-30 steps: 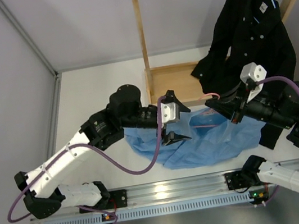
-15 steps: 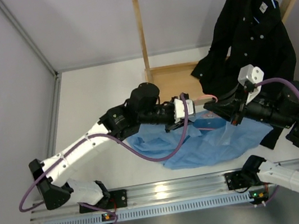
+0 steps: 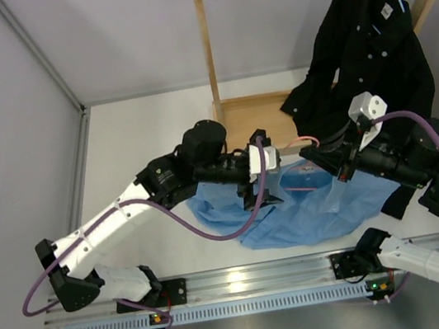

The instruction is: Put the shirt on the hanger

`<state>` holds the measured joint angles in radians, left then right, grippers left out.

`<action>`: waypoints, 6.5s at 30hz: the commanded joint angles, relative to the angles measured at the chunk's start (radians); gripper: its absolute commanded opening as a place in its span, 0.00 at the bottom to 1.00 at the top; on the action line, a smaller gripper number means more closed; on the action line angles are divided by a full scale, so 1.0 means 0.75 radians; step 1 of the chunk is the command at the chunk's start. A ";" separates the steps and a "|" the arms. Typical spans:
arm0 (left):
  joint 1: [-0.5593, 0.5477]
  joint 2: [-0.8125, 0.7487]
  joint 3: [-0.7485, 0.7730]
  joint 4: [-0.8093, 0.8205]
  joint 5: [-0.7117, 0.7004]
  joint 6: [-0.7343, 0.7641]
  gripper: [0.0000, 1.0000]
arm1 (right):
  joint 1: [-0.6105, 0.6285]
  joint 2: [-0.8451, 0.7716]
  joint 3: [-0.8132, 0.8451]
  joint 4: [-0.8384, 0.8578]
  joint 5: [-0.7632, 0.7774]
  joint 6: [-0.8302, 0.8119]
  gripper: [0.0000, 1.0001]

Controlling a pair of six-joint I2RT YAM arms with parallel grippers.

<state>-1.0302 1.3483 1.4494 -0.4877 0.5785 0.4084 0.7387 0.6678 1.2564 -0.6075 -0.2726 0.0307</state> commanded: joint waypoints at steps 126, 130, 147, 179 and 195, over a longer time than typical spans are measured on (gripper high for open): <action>0.275 -1.100 -0.658 -0.068 -1.234 -0.780 0.98 | -0.017 0.650 1.168 -0.168 1.333 -0.327 0.00; 0.275 -1.160 -0.807 -0.053 -1.203 -0.798 0.98 | -0.079 0.672 1.202 -0.166 1.404 -0.342 0.00; 0.316 -1.184 -0.902 -0.029 -1.193 -0.763 0.98 | -0.171 0.541 0.590 0.065 1.225 -0.117 0.00; 0.621 -1.115 -0.918 -0.010 -1.095 -0.782 0.98 | -0.717 0.693 0.615 0.272 0.761 0.078 0.00; 0.650 -1.117 -0.924 -0.010 -1.060 -0.776 0.98 | -0.725 0.891 0.843 0.274 0.550 0.123 0.00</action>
<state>-0.5510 0.5091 0.7681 -0.5388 -0.2245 -0.1707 0.2050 1.3205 1.8118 -0.5163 0.1619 0.0978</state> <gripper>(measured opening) 0.982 0.025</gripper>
